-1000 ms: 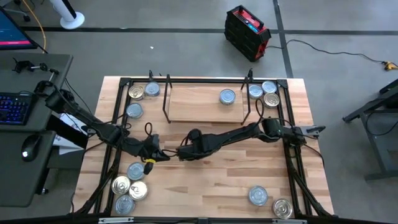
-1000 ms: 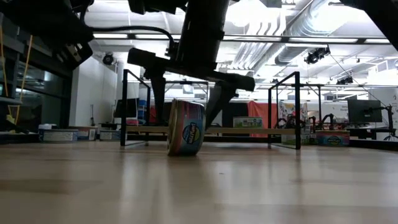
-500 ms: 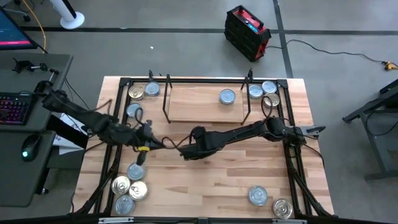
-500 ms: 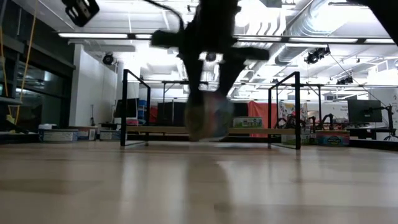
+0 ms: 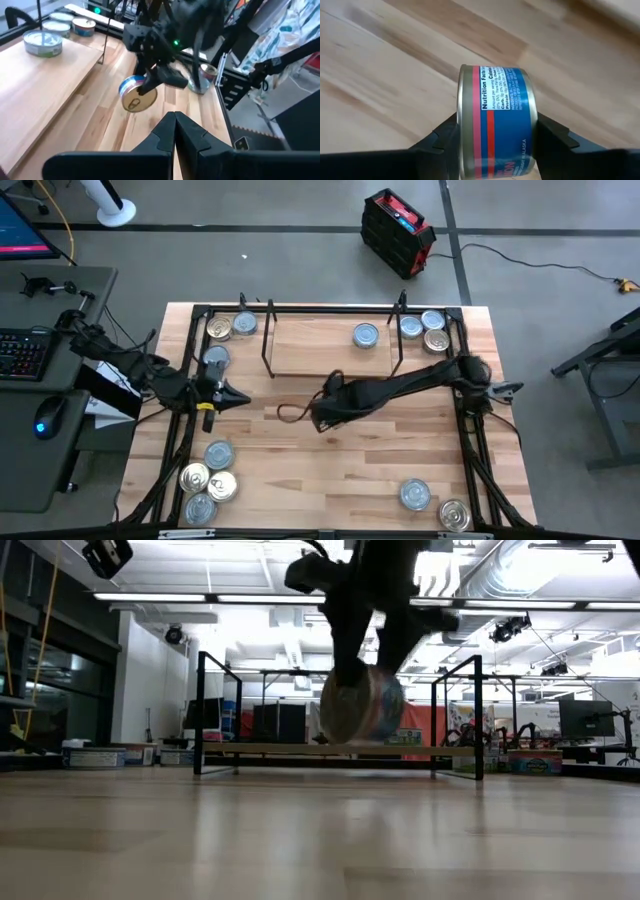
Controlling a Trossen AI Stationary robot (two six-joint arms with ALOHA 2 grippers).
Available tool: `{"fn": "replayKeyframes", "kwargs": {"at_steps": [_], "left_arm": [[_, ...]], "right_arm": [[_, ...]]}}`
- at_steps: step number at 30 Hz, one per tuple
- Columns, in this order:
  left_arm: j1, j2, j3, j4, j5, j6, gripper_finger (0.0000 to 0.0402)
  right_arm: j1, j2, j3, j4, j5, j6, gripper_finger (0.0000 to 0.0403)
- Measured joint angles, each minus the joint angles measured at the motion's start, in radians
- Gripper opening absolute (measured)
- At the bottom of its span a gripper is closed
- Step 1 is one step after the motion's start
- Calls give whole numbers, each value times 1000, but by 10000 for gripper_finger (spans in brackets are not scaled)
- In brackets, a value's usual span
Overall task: Stack canned seafood by type on shelf
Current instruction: Put the blue-pink tuna can on the shelf
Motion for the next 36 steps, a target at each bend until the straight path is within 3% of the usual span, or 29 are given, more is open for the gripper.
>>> {"fn": "replayKeyframes", "kwargs": {"at_steps": [5,8,11,14,19,26,31,36], "left_arm": [[-2,1,0,33,-4,-13,1],[6,24,0,106,-49,28,1],[42,64,0,195,-133,107,1],[116,118,0,286,-157,177,1],[230,189,0,337,-155,135,1],[297,190,0,338,-154,141,1],[323,157,0,324,-143,210,1],[348,104,0,285,-100,257,1]], "right_arm": [[-41,-226,-441,676,-3,81,164],[-65,-290,-644,1038,71,170,164],[-94,-303,-757,1283,138,235,164],[-130,-285,-783,1416,173,257,164],[-193,-222,-669,1426,172,207,164],[-279,-158,-528,1187,184,170,164],[-334,-121,-535,1214,108,247,164],[-337,-33,-462,1249,105,326,164]]}}
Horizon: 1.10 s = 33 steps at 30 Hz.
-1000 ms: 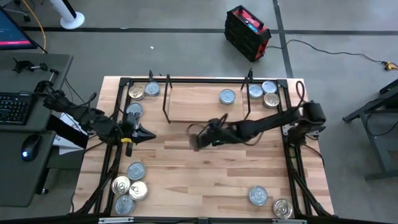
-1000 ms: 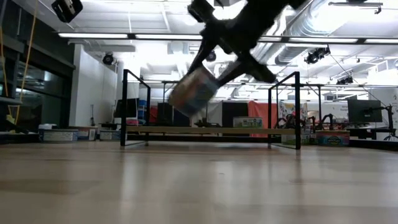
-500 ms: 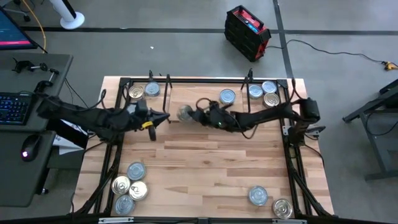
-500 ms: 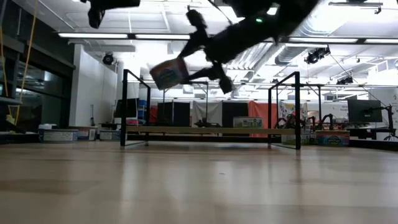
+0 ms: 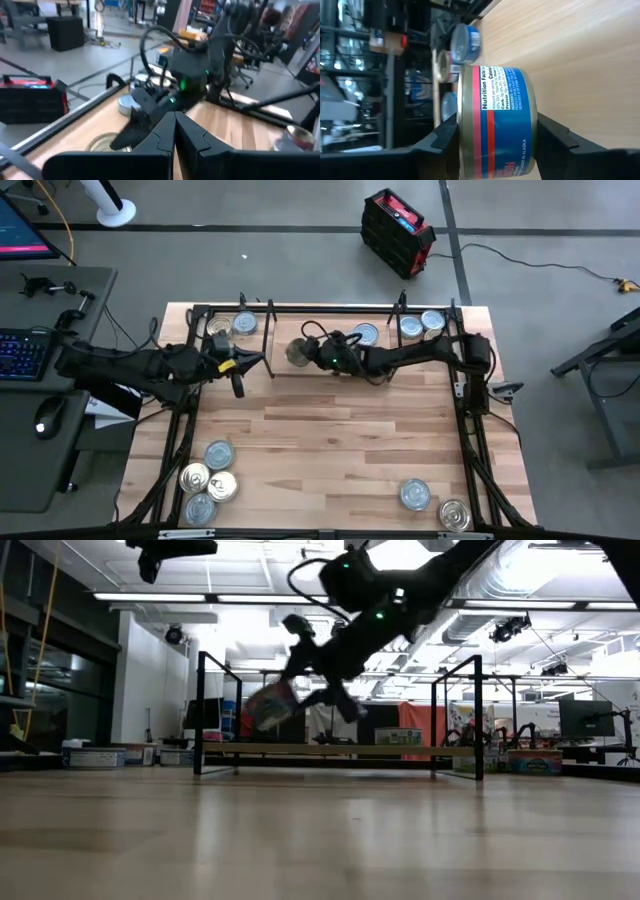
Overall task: Stack canned seafood by type on shelf
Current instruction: Put the blue-pink tuna can on the shelf
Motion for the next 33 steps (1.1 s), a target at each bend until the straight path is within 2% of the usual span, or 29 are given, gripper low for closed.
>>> {"fn": "replayKeyframes", "kwargs": {"at_steps": [3,10,16,19,25,29,33], "left_arm": [[18,-51,0,-39,8,7,1],[52,-151,1,-87,126,9,1],[56,-195,1,-149,130,22,1],[56,-198,1,-165,130,36,1],[56,-196,1,-167,130,42,1],[56,-196,1,-167,128,42,1],[56,-196,1,-167,113,37,1]], "right_arm": [[2,65,69,-12,5,51,164],[1,127,212,-186,15,74,166],[-6,131,233,-229,27,95,275],[-6,131,233,-229,-15,95,306],[-8,131,233,-248,-61,80,314],[-20,131,232,-281,-154,27,315],[-30,131,232,-213,-171,40,315]]}}
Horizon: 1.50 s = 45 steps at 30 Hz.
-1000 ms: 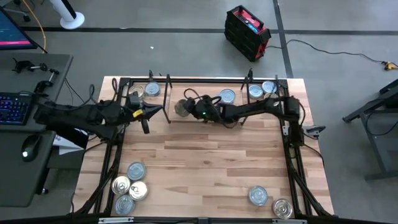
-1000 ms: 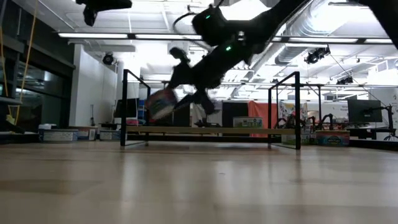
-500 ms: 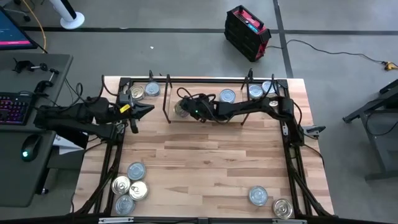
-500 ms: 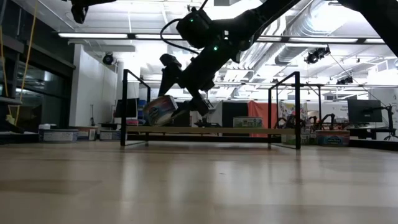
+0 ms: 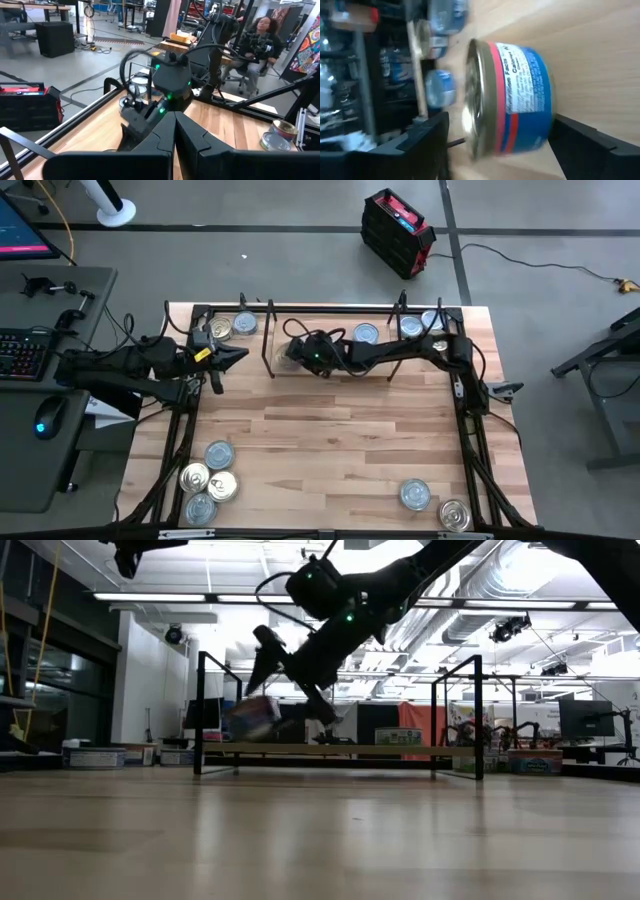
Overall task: Stack canned seafood by type on shelf
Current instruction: Put the blue-pink tuna can on the shelf, then stack the green tuna can on top of the other green tuna can on the shelf
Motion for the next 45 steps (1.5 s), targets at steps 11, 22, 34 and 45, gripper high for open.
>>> {"fn": "replayKeyframes", "kwargs": {"at_steps": [11,22,34,45], "left_arm": [[0,0,0,2,-5,-33,1],[-1,0,0,7,15,-109,0],[0,92,0,38,151,-125,0],[-8,341,0,364,260,-337,0]], "right_arm": [[-36,-1,-1,-30,-18,-28,316],[-60,-229,1,-351,25,-445,316],[173,-414,0,-760,-12,-427,264],[419,-484,-124,-967,-177,-390,15]]}}
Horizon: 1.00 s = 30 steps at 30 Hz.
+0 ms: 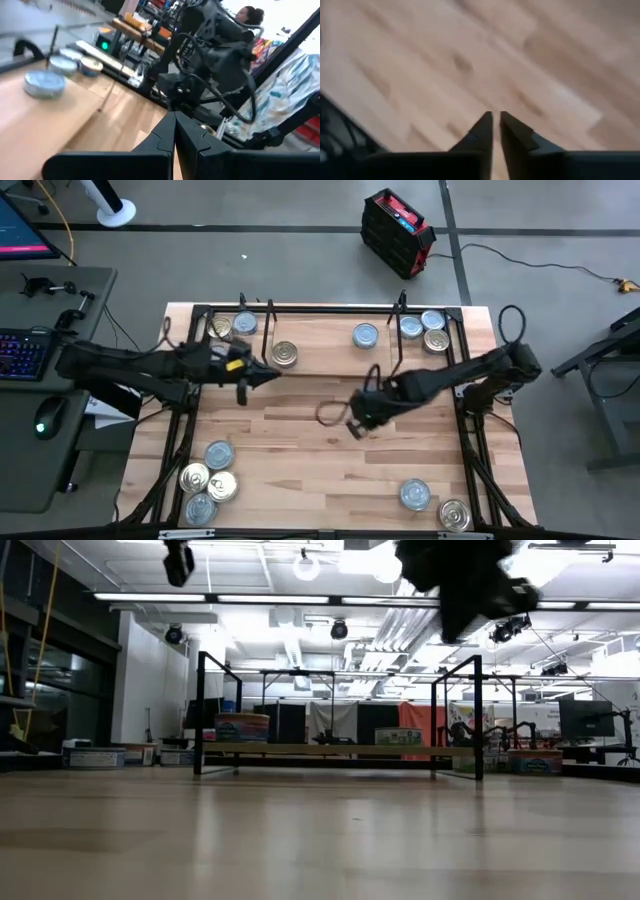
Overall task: Stack canned seafood by type on shelf
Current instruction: Stack the green tuna can on top of the other green tuna can on the shelf
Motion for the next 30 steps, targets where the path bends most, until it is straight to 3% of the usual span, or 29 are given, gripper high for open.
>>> {"fn": "replayKeyframes", "kwargs": {"at_steps": [7,11,14,18,22,26,30], "left_arm": [[-108,193,0,158,-28,-219,0],[-223,290,0,281,-133,-273,0],[-300,344,19,283,-201,-293,0],[-361,390,78,167,-228,-253,0],[-371,398,160,-79,-229,-175,0],[-356,398,246,-358,-267,-137,0],[-321,396,289,-491,-299,-65,0]], "right_arm": [[139,-257,-265,132,-60,28,3],[222,-391,-389,221,-63,67,1],[273,-448,-449,270,-62,92,1],[318,-454,-489,288,-86,79,0],[321,-406,-502,260,-193,7,0],[265,-327,-501,63,-256,-35,0],[181,-294,-501,-156,-202,-38,0]]}}
